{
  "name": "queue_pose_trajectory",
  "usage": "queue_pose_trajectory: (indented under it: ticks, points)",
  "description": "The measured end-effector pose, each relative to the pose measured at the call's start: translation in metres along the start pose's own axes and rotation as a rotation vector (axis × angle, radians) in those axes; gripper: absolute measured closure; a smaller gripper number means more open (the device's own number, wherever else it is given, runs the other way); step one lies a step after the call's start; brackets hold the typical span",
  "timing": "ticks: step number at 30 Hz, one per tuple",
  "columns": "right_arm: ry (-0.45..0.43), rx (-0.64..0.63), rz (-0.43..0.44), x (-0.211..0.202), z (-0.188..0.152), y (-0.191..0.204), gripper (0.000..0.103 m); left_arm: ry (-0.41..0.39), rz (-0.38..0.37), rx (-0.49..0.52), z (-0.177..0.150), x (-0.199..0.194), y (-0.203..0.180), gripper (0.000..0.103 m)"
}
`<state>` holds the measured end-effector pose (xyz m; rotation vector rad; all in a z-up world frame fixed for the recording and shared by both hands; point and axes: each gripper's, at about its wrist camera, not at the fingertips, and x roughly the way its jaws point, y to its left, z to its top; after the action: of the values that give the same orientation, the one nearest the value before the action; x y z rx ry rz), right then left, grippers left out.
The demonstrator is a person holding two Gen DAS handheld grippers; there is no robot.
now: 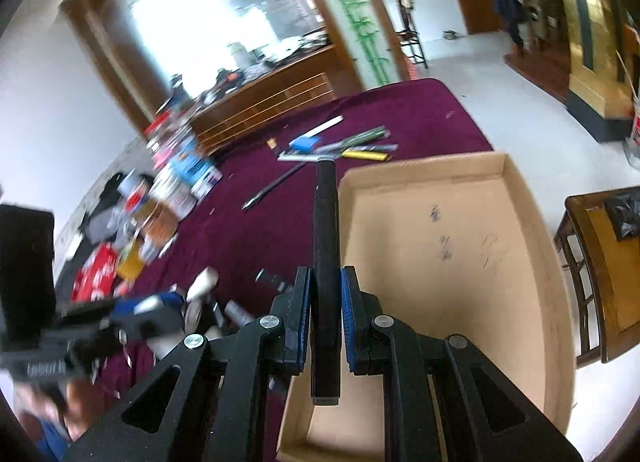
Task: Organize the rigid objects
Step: 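Carry the bottle and marker into the cardboard box and open both grippers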
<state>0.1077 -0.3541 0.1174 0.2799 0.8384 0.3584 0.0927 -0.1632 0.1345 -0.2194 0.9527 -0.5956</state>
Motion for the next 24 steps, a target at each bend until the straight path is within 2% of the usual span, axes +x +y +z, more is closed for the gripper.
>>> queue_pose_trajectory:
  ticks: [2, 4, 8, 12, 16, 24]
  points:
    - [-0.016, 0.043, -0.020, 0.010, 0.011, -0.012, 0.090, 0.024, -0.036, -0.012, 0.014, 0.017, -0.007, 0.079]
    - [-0.024, 0.074, -0.042, 0.019, 0.015, -0.026, 0.090, 0.041, -0.035, -0.021, 0.029, 0.036, -0.013, 0.079]
    - [0.032, 0.158, 0.005, 0.046, 0.015, -0.059, 0.090, 0.087, -0.002, -0.042, 0.045, 0.072, -0.012, 0.079]
    - [0.048, 0.110, -0.067, 0.046, 0.013, -0.067, 0.090, 0.127, 0.032, -0.043, 0.053, 0.104, -0.009, 0.079]
    - [0.078, 0.103, -0.084, 0.047, 0.011, -0.077, 0.090, 0.150, 0.062, -0.063, 0.063, 0.132, -0.006, 0.079]
    - [0.145, 0.027, -0.107, 0.063, 0.008, -0.064, 0.090, 0.168, 0.128, -0.088, 0.071, 0.158, 0.008, 0.079]
